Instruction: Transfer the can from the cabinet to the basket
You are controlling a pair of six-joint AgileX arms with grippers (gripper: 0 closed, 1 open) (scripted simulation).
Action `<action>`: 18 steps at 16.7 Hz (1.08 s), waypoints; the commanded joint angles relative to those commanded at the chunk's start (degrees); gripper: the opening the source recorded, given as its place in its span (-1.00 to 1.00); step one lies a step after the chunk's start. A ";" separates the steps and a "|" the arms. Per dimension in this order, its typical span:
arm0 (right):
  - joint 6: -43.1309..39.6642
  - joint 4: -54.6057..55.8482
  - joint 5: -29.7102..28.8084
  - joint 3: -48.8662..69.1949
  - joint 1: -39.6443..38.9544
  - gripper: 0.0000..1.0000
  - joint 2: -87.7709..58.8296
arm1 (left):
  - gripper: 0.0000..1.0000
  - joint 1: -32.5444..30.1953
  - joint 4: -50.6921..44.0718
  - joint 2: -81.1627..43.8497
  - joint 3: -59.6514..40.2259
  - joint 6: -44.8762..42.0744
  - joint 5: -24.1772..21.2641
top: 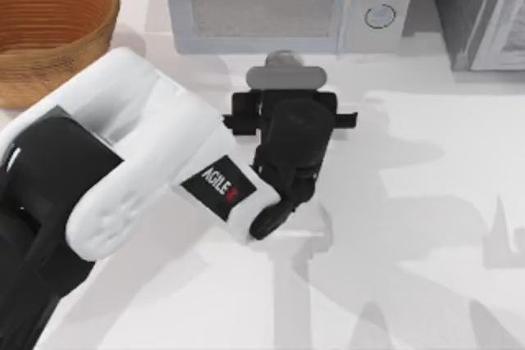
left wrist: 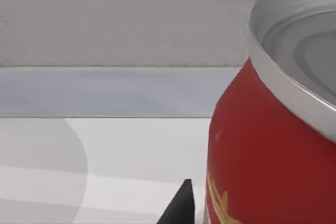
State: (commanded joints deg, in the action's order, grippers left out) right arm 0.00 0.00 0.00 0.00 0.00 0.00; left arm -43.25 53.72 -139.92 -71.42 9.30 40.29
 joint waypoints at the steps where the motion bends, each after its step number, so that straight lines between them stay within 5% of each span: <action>1: 0.00 0.00 0.00 0.00 0.00 1.00 0.00 | -0.96 0.00 0.00 0.00 0.00 0.00 0.00; 12: 0.00 0.00 0.00 0.00 0.00 1.00 0.00 | -1.00 0.00 -0.46 0.22 0.14 -0.25 -0.55; 18: 0.00 0.00 0.00 0.00 0.00 1.00 0.00 | -1.00 4.95 -12.11 4.42 2.90 -5.74 -14.79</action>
State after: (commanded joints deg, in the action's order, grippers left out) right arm 0.00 0.00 0.00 0.00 0.00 0.00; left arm -38.30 41.61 -135.50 -68.53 3.56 25.50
